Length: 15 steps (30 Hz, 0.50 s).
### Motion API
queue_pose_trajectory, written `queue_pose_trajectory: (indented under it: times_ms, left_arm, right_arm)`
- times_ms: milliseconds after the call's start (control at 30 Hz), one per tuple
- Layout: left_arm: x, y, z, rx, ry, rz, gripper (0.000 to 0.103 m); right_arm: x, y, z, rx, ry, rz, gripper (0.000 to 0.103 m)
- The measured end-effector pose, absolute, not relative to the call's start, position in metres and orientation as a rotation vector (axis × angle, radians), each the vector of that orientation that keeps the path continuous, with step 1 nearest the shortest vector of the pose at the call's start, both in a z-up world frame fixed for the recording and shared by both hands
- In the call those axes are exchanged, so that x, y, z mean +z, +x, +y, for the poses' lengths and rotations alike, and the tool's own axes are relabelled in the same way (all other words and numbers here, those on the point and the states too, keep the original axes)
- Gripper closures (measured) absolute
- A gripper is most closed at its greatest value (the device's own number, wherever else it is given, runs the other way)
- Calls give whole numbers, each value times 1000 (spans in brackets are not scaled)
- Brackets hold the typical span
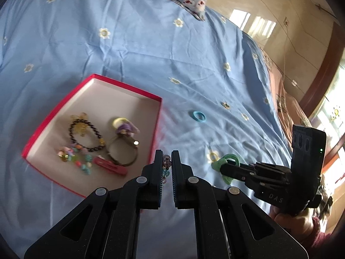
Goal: Organize jewelry
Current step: 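Carry the bead bracelet and green scrunchie over the box lid and lower them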
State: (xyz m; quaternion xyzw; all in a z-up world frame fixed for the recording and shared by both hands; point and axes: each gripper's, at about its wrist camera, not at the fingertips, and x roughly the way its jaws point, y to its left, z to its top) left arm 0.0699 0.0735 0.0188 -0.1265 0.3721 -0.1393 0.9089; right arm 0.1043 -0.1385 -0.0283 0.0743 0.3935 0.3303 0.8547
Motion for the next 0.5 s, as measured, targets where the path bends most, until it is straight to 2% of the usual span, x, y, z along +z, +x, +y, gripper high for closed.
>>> queue_pose_trajectory:
  times_ms: [500]
  left_arm:
    - [15,75,129,-178,-314,747,97]
  right_arm:
    - [-27,119,-62,826,106,839,92]
